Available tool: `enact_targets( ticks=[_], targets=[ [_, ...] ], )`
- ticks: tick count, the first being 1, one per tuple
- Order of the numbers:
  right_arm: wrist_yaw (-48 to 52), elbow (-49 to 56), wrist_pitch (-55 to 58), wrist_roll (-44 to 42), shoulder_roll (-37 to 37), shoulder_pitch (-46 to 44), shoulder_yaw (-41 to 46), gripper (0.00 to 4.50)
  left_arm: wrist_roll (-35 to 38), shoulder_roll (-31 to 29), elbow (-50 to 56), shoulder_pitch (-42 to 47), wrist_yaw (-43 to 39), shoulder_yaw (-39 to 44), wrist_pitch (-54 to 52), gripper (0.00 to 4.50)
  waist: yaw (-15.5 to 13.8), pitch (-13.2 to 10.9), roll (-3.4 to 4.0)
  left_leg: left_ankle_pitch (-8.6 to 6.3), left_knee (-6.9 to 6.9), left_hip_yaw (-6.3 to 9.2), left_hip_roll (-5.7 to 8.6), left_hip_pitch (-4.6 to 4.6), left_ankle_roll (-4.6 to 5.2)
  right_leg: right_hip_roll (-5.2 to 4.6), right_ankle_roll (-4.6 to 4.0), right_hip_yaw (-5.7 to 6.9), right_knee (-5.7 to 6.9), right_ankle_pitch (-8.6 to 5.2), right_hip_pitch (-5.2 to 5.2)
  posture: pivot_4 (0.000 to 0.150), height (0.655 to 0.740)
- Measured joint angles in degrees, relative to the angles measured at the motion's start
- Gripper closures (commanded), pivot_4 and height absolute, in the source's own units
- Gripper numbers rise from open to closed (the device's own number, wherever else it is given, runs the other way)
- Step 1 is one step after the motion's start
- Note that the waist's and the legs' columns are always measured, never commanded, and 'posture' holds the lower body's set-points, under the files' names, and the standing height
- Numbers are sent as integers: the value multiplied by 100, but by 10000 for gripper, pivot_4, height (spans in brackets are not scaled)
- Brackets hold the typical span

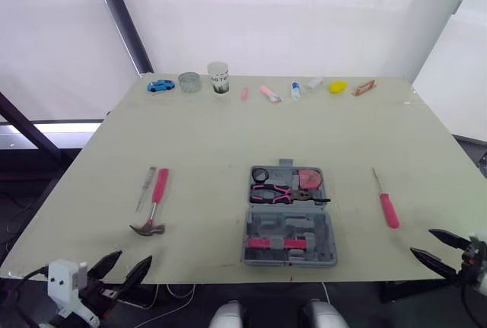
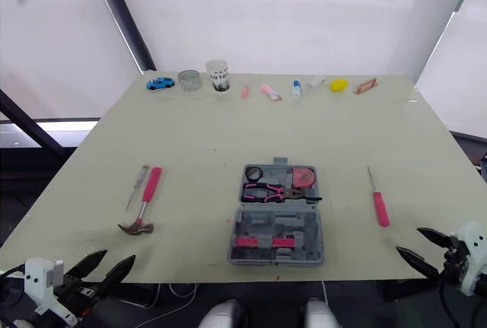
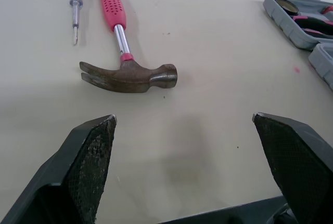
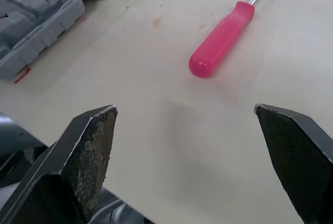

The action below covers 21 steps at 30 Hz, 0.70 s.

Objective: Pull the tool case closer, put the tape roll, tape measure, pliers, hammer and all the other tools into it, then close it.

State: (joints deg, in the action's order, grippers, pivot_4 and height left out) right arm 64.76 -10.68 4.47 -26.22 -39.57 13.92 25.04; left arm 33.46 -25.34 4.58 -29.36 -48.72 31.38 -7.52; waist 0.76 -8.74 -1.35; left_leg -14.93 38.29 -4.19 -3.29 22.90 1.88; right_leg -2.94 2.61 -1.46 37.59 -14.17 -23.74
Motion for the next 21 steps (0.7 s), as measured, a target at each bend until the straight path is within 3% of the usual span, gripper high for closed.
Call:
enact_targets(
  ticks=[7,12,16,21],
  targets=[
    [8,1253,495,-372,148,-711,-765,587,38,-379,-66,688,298,12,-258,0,-4,0,1,2,0,4,-2,1,4,6,-19,3,8,12,2,1500,7400],
    [-74,2104,917,-590,291,-1337,-1410,587,37,-733,-61,1645,1071,65,-826,0,-37,-4,-6,3,1,10,2,9,4,5,-19,14,5,13,5,1500,7400],
    [-129,2720,1234,-752,452,-1901,-1996,587,-143,-1334,-328,2636,2101,65,-1938,0,-19,-8,-14,4,1,13,8,6,4,13,-18,18,10,14,9,1500,7400],
    [-195,2942,1436,-799,592,-2182,-2430,587,-580,-1535,-1041,3403,2418,-357,-2314,0,-15,-13,-22,4,1,8,15,6,3,13,-17,22,11,15,9,1500,7400]
  ],
)
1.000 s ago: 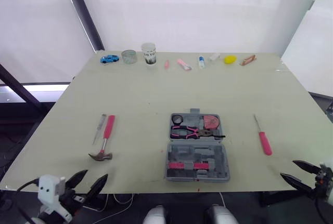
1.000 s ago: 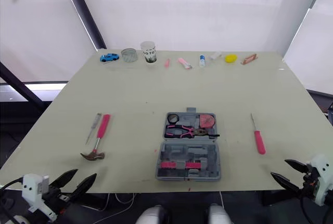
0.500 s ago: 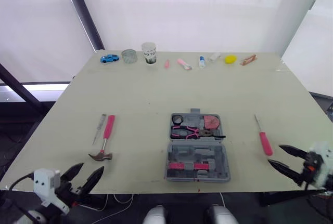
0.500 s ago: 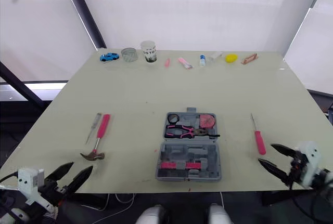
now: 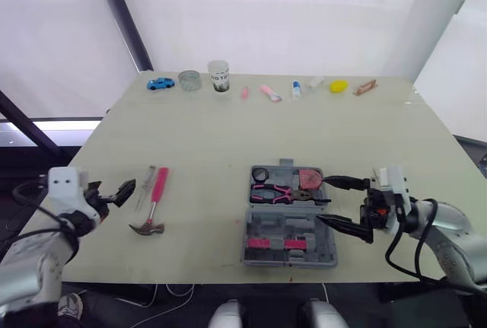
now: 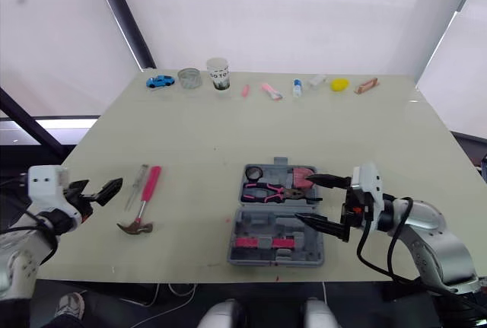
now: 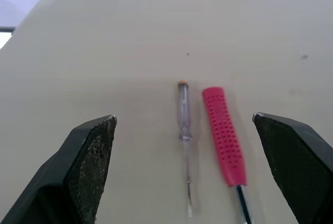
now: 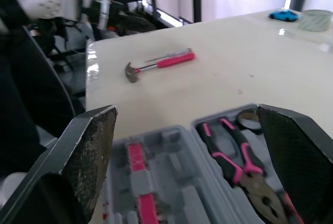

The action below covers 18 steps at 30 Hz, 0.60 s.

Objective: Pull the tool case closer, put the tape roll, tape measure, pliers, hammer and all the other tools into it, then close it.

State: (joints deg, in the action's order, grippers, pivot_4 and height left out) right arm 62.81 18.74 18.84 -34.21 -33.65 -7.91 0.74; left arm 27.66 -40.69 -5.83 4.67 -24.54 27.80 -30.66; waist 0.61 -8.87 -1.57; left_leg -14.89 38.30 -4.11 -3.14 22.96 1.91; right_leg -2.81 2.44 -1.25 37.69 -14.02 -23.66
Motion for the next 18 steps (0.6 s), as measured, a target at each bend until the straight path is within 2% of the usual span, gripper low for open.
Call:
enact_targets(
  ticks=[11,14,16,18],
  targets=[
    [-260,216,127,2,142,-292,-307,587,-965,-143,-1999,1443,-150,-977,46,0,2,-6,-15,1,1,-8,0,4,-1,1,19,13,2,12,0,1500,7400],
    [-329,317,175,1,141,-306,-314,0,-1077,-135,-2317,1605,-204,-1051,141,8336,6,-7,-17,1,1,-6,-1,5,-1,1,19,13,3,12,0,1500,7400],
    [-359,333,234,-3,140,-306,-314,0,-1141,-125,-2505,1731,-219,-1088,214,17720,-1,-7,-17,1,2,-6,-1,5,-1,1,20,14,4,13,0,1500,7400],
    [-390,350,274,-9,139,-310,-314,0,-1207,-105,-2604,1800,-245,-1156,257,17720,-2,-7,-17,1,2,-8,0,6,-1,0,20,14,4,13,1,1500,7400]
  ],
)
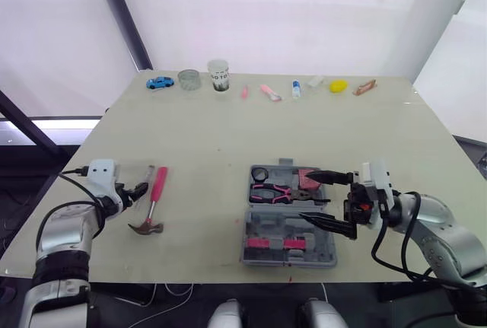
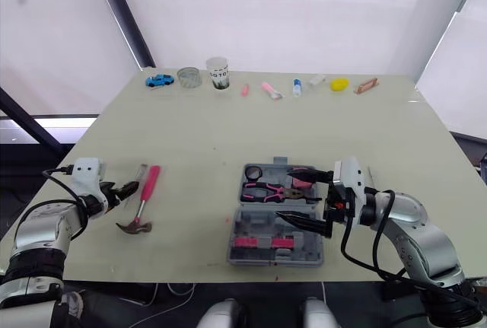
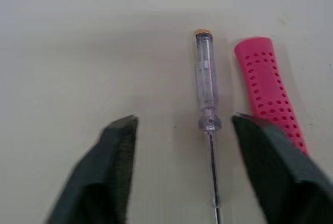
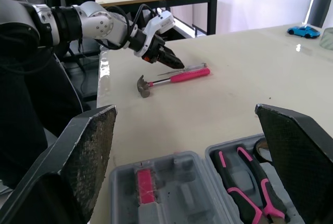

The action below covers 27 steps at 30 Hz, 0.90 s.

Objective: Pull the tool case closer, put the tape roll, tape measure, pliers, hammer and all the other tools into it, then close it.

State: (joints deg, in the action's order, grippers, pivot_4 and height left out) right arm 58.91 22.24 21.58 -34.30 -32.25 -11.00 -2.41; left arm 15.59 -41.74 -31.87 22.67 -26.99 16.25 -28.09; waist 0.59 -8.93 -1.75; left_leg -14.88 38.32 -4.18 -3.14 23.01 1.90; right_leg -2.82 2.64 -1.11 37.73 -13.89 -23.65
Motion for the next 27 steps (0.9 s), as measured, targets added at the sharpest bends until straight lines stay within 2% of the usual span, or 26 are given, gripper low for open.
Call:
enact_targets(
  ticks=[12,13,15,16,18,19,23,27],
  targets=[
    [-33,-5,57,2,9,-207,-3,0,-264,228,-614,485,-16,-130,61,17720,-4,-3,-6,0,2,-3,3,2,0,1,1,5,2,0,0,1500,7400],
    [-33,-9,56,5,14,-211,-6,0,-303,245,-751,594,-17,-131,91,23298,-15,-3,-6,0,2,-2,4,3,0,1,1,7,2,0,1,1500,7400],
    [-34,-10,55,7,19,-211,-8,0,-317,244,-855,659,-19,-129,109,28145,-13,-3,-6,0,2,-3,4,3,0,0,1,6,2,0,1,1500,7400],
    [-36,-10,52,7,21,-211,-8,0,-318,244,-882,668,-19,-124,129,34913,-11,-3,-6,0,2,-3,4,3,0,0,1,6,3,1,1,1500,7400],
    [-39,-10,41,7,42,-211,-8,0,-314,245,-927,670,-17,-97,188,42740,-9,-3,-6,0,2,-2,4,2,0,0,1,6,5,1,1,1500,7400],
    [-39,-10,33,7,49,-211,-8,0,-312,245,-929,668,-18,-94,196,44369,-9,-3,-6,0,2,-2,4,2,0,0,1,6,5,1,1,1500,7400],
    [-36,-9,-69,6,98,-216,-8,0,-258,246,-734,516,-16,4,174,44369,-2,-3,-6,0,3,-2,4,3,0,0,1,6,5,1,1,1500,7400],
    [-34,-7,-168,4,105,-154,20,0,137,246,589,-221,-19,438,-280,44369,26,-9,-18,0,2,14,-9,4,0,-2,1,3,7,1,-3,1500,7400]
  ],
)
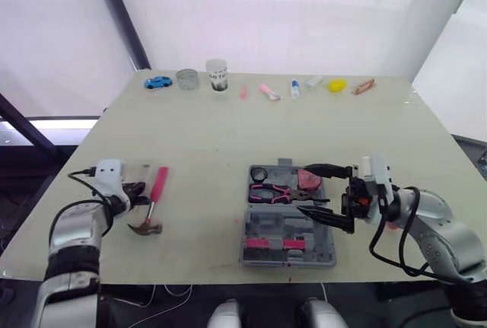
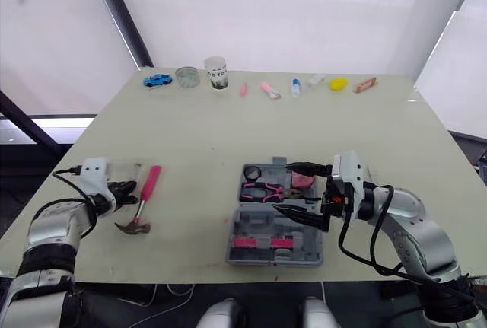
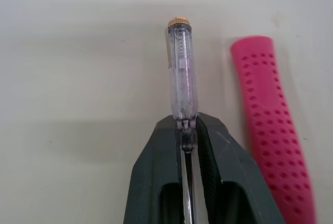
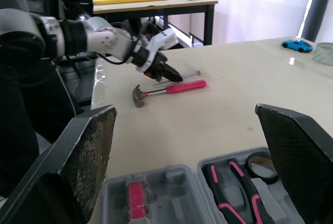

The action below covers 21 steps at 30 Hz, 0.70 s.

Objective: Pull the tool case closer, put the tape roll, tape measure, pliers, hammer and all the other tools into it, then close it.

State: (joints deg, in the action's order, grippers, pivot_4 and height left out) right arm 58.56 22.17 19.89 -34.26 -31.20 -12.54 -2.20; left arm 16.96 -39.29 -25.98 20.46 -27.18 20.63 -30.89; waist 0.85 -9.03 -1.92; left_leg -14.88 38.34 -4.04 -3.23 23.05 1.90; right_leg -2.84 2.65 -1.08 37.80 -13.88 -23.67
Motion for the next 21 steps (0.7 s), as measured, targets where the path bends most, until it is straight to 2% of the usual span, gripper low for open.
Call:
enact_targets(
  ticks=[3,5,7,9,13,21],
  targets=[
    [29,-18,-59,3,-20,109,52,0,412,48,1478,-580,14,243,-641,44369,-11,-3,-3,0,-1,8,-6,-1,-1,-16,0,-2,0,0,1,1500,7400],
    [75,-43,-93,19,-35,193,60,0,841,290,2944,-995,187,341,-1400,44369,-51,-4,-2,0,2,7,4,-2,0,-29,2,-4,1,1,5,1500,7400],
    [108,-50,-138,28,-58,217,62,0,1010,495,3493,-1117,376,307,-1762,44369,-53,-4,-2,0,5,6,5,-4,0,-30,2,-6,0,1,8,1500,7400],
    [160,-91,-182,74,-139,241,70,0,1162,959,4343,-1256,833,172,-2364,44369,-46,-4,-3,0,5,3,7,-6,0,-29,3,-12,1,2,9,1500,7400],
    [228,-153,-266,126,-214,263,74,0,1160,1616,5170,-1280,1669,-278,-3264,44369,-24,-5,-5,0,4,9,17,-7,0,-7,3,-12,2,2,9,1500,7400],
    [219,-229,-276,179,-242,355,84,0,772,1991,5031,-1354,2230,-782,-3496,44369,-21,-6,-4,1,2,12,14,-14,0,10,-2,-19,6,0,9,1500,7400]
  ],
)
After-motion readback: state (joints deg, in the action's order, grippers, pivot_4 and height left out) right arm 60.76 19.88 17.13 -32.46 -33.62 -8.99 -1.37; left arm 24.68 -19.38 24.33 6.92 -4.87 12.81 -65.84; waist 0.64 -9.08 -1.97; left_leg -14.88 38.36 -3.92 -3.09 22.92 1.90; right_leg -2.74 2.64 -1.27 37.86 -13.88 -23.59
